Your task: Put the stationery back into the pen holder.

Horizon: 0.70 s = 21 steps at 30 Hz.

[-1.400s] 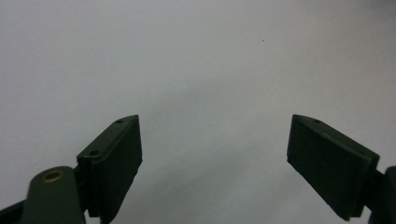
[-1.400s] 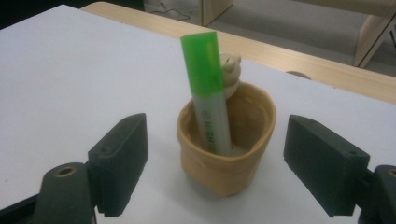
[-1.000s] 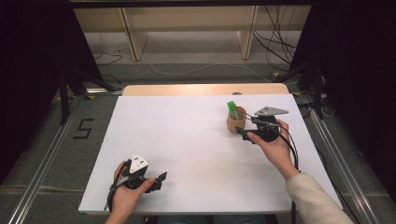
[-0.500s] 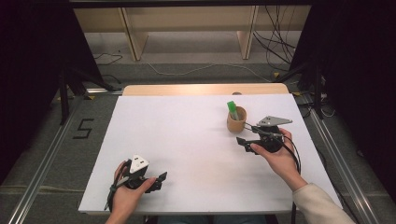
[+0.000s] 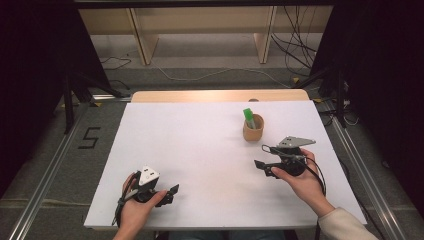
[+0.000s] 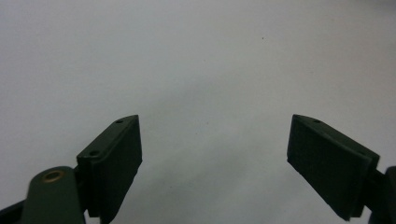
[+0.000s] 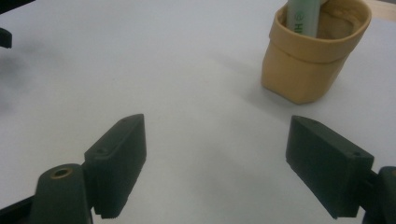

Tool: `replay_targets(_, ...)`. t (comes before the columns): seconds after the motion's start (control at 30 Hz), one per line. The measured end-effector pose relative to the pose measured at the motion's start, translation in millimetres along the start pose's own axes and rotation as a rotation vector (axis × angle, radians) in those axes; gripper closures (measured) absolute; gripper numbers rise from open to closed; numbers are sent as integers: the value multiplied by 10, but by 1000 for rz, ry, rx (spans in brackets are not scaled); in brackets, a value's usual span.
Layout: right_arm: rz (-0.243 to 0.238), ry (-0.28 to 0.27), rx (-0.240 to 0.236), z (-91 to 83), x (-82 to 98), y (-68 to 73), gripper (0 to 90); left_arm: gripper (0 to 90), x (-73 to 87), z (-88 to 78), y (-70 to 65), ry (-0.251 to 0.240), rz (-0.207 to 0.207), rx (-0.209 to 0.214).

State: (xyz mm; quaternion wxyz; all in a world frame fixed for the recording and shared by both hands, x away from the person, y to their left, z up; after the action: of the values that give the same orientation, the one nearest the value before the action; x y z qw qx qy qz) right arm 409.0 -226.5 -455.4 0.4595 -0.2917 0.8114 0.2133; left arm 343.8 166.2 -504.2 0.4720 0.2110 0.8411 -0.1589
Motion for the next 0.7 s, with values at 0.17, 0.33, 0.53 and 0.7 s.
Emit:
replay_targets(0.17,0,10,-19,-46,90,38,211,179,2,0,-3,2,-2,2)
replay_targets(0.33,-8,21,-39,-86,188,70,207,179,3,3,-4,5,-1,4)
replay_targets(0.53,-2,32,-61,-144,297,94,200,179,7,4,-3,8,6,5)
replay_targets(0.7,3,30,-84,-210,373,106,191,179,9,6,-7,8,5,8)
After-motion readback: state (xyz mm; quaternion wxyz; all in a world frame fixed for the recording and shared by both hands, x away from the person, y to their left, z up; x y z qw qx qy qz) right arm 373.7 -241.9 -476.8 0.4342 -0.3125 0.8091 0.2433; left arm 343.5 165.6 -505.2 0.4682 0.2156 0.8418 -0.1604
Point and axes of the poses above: each handheld gripper's, and its own axes: z roughly forward along the jaws, x roughly out of its underside, y roughly to its left, the point moved 3 cm from there along z, roughly forward along the jaws, and after that the axes turned 8 degrees about -y, right-handed, at the moved point
